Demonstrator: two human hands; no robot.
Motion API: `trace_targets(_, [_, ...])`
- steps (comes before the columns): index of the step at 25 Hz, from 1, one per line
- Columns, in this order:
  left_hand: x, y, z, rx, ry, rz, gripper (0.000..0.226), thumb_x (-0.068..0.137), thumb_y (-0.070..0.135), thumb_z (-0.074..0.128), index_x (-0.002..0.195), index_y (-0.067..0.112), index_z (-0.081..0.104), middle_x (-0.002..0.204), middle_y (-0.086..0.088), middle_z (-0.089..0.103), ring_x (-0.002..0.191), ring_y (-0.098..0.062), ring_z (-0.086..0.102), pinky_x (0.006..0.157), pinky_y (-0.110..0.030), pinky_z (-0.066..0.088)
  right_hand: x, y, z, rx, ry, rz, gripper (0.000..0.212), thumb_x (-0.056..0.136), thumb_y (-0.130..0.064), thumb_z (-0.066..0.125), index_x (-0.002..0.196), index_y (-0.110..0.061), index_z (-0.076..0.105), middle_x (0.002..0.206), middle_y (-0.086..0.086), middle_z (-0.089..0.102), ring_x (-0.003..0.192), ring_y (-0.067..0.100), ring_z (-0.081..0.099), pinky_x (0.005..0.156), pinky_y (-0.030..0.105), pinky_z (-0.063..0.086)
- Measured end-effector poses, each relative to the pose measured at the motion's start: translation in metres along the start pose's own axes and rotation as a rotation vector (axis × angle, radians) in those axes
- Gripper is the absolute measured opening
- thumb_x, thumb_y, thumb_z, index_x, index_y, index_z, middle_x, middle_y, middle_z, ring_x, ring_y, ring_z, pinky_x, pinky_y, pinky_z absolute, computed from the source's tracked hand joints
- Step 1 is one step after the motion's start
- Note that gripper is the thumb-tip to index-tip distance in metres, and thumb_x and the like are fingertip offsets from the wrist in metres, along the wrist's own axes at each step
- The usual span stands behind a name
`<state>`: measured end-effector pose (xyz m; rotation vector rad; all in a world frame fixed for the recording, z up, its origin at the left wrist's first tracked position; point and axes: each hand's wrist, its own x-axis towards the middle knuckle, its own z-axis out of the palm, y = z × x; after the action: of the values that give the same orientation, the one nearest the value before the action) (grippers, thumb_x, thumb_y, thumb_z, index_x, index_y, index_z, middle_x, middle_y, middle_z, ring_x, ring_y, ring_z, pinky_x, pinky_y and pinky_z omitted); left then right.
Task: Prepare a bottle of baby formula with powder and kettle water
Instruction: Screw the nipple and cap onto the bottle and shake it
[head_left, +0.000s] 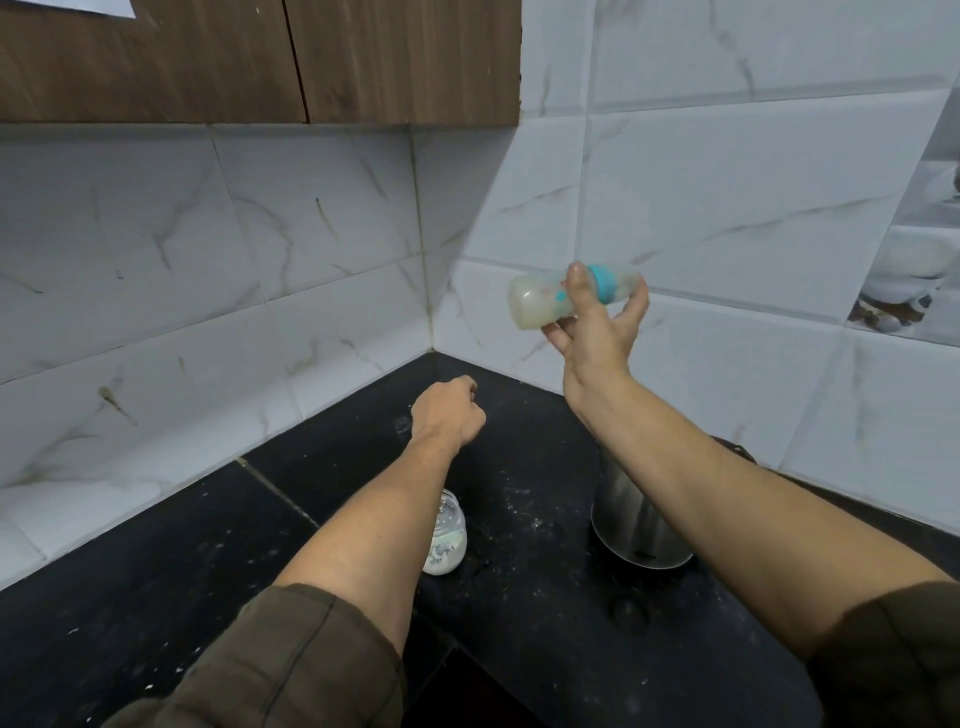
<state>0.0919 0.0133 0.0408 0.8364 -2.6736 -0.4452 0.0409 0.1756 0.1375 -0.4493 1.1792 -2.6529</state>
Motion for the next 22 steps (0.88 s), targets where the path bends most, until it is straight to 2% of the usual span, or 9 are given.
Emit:
trace_targets(3, [-0.001, 0.000, 0.000, 0.034, -0.013, 0.006, 0.031, 0.094, 0.016, 0.055, 0.123, 0.017, 0.066, 0.105, -0.003, 0.072, 0.095, -0.026, 0.064, 0.083, -0.038, 0.054, -0.010, 0.005, -0.020, -0.349, -0.409, 0.208, 0.076, 0.090, -0.019, 0.079, 0.153, -0.034, 0.038, 0.123, 0.016, 0.070, 0.109, 0.034, 0.073, 0.084, 0.049, 0.063])
trace_targets(5, [-0.002, -0.005, 0.000, 0.043, -0.013, 0.005, 0.033, 0.093, 0.020, 0.057, 0.125, 0.020, 0.065, 0.108, -0.002, 0.073, 0.096, -0.026, 0.064, 0.080, -0.037, 0.052, -0.011, 0.007, -0.039, -0.465, -0.590, 0.304, 0.069, 0.089, -0.021, 0.079, 0.149, -0.031, 0.046, 0.125, 0.021, 0.069, 0.109, 0.039, 0.073, 0.084, 0.052, 0.063])
trace_targets(7, [-0.002, -0.013, 0.003, 0.020, -0.013, -0.016, 0.045, 0.092, 0.016, 0.055, 0.135, 0.023, 0.064, 0.121, -0.001, 0.073, 0.111, -0.027, 0.065, 0.088, -0.038, 0.054, -0.009, 0.014, -0.049, -0.367, -0.430, 0.317, 0.057, 0.093, -0.024, 0.077, 0.143, -0.024, 0.050, 0.127, 0.015, 0.068, 0.105, 0.034, 0.074, 0.082, 0.049, 0.064])
trace_targets(10, [-0.006, -0.014, 0.009, 0.012, -0.026, -0.032, 0.049, 0.092, 0.014, 0.054, 0.139, 0.023, 0.062, 0.126, -0.002, 0.072, 0.118, -0.028, 0.064, 0.095, -0.041, 0.052, -0.004, 0.033, -0.057, -0.271, -0.075, 0.418, 0.053, 0.093, -0.031, 0.078, 0.134, -0.012, 0.052, 0.131, 0.014, 0.068, 0.098, 0.028, 0.078, 0.077, 0.046, 0.065])
trace_targets(12, [-0.007, -0.012, 0.014, 0.006, -0.033, -0.020, 0.048, 0.093, 0.016, 0.056, 0.139, 0.024, 0.062, 0.126, -0.002, 0.072, 0.118, -0.028, 0.065, 0.094, -0.041, 0.053, -0.014, 0.040, -0.063, -0.469, -0.182, 0.577, 0.047, 0.093, -0.032, 0.077, 0.131, -0.011, 0.059, 0.124, 0.016, 0.073, 0.095, 0.028, 0.078, 0.078, 0.045, 0.066])
trace_targets(15, [-0.010, -0.018, 0.020, 0.003, -0.061, -0.030, 0.048, 0.092, 0.015, 0.056, 0.139, 0.025, 0.062, 0.126, -0.002, 0.072, 0.117, -0.028, 0.065, 0.096, -0.043, 0.055, -0.025, 0.041, -0.073, -0.633, -0.411, 0.616, 0.042, 0.093, -0.031, 0.076, 0.130, -0.018, 0.060, 0.116, 0.016, 0.075, 0.092, 0.029, 0.078, 0.070, 0.040, 0.066])
trace_targets(19, [-0.016, -0.031, 0.026, 0.000, -0.068, -0.042, 0.049, 0.092, 0.013, 0.055, 0.140, 0.023, 0.062, 0.127, -0.003, 0.071, 0.118, -0.027, 0.064, 0.095, -0.041, 0.055, -0.015, 0.051, -0.073, -0.360, -0.049, 0.638, 0.045, 0.089, -0.027, 0.082, 0.127, -0.009, 0.064, 0.125, 0.018, 0.071, 0.091, 0.031, 0.079, 0.070, 0.045, 0.065])
trace_targets(20, [-0.017, -0.032, 0.027, -0.001, -0.069, -0.042, 0.049, 0.092, 0.013, 0.055, 0.139, 0.023, 0.062, 0.127, -0.002, 0.071, 0.118, -0.027, 0.065, 0.095, -0.041, 0.055, -0.016, 0.054, -0.073, -0.366, -0.039, 0.674, 0.042, 0.089, -0.027, 0.081, 0.124, -0.009, 0.065, 0.124, 0.017, 0.071, 0.090, 0.031, 0.079, 0.072, 0.046, 0.066])
trace_targets(22, [-0.018, -0.033, 0.028, -0.006, -0.072, -0.051, 0.048, 0.092, 0.014, 0.055, 0.139, 0.023, 0.062, 0.126, -0.002, 0.072, 0.118, -0.027, 0.065, 0.095, -0.041, 0.055, -0.025, 0.051, -0.072, -0.529, -0.229, 0.726, 0.036, 0.093, -0.031, 0.077, 0.122, -0.014, 0.065, 0.113, 0.014, 0.075, 0.084, 0.025, 0.079, 0.072, 0.042, 0.066])
